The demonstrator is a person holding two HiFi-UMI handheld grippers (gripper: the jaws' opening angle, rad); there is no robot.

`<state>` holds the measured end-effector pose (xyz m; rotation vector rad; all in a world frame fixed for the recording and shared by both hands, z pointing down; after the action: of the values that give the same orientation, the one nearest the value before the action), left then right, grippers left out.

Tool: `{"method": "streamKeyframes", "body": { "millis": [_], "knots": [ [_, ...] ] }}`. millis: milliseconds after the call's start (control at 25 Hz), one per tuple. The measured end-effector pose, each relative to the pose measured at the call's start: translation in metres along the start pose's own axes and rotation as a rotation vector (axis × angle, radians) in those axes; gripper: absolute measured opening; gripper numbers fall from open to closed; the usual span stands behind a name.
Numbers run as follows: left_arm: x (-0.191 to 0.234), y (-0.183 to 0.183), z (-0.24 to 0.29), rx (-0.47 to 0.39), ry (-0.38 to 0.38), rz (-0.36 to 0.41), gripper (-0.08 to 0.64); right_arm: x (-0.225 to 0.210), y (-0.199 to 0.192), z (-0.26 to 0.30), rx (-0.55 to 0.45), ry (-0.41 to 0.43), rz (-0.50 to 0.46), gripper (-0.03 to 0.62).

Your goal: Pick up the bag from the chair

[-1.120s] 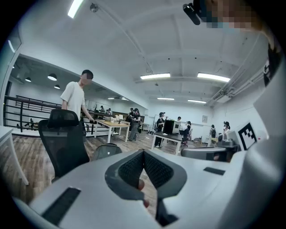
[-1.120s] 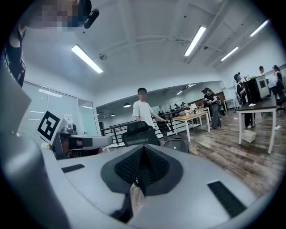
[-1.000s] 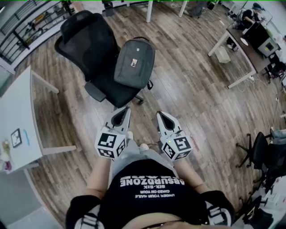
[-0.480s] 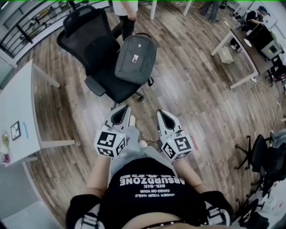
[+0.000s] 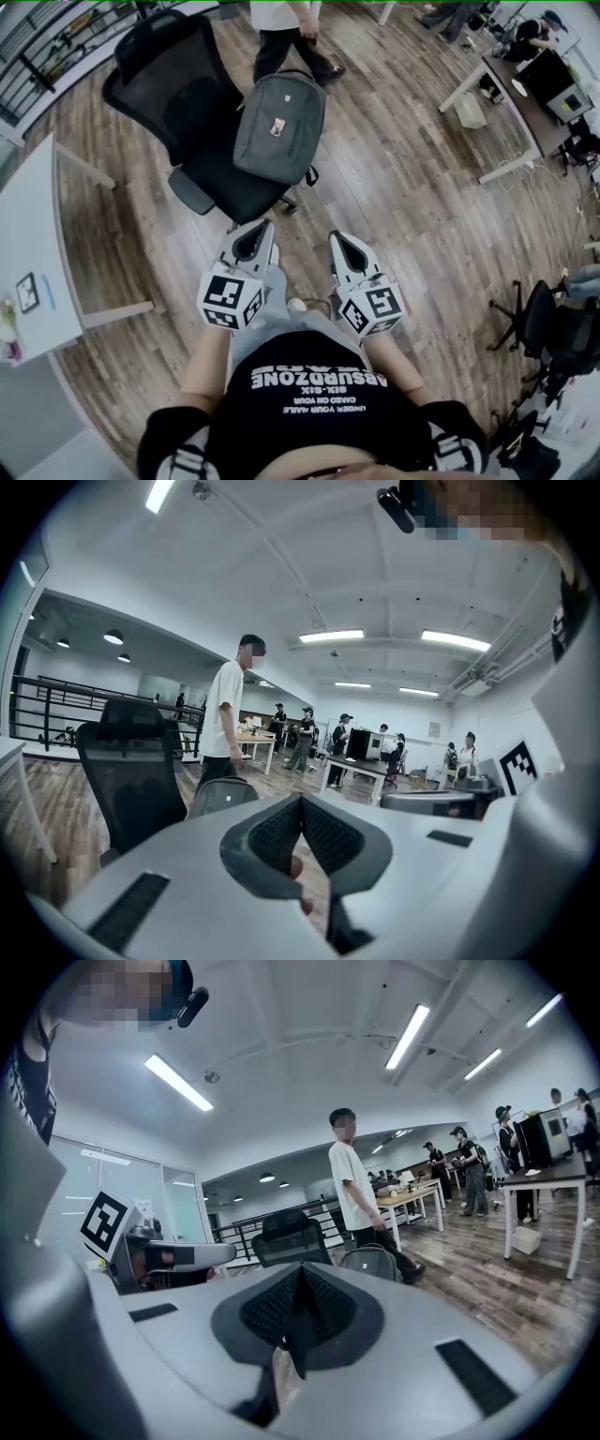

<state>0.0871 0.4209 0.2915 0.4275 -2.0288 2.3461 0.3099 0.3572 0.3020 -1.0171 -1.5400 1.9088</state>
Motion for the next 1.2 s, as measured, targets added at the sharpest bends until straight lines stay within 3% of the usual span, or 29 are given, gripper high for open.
{"method": "streamKeyframes", "body": {
  "millis": [400,760,1200],
  "knots": [
    [0.080,0.011,0.091,0.032,-0.033,-0.027,0.017,-0.041,0.018,0.102,0.023,-0.045,-0.030,0.015],
    [0.145,0.033,0.150,0.028,-0.070,-0.034,0.017,-0.071,0.031,0.179,0.007,-0.136,-0.034,0.015],
    [0.195,0.045,0.194,0.057,-0.083,-0.006,0.017,-0.089,0.035,0.222,-0.024,-0.216,-0.023,0.015]
  ]
}}
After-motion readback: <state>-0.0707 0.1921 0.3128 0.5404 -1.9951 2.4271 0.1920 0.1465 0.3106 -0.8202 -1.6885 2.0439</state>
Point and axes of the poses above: the fingertips, and each gripper's own axes: z forward along the fingers, x to its left, y out of its top, the point moved 10 cm from there along -z, backward along the fingers, and after that the axes turned 7 degrees about -x, right-handed, at the moved point
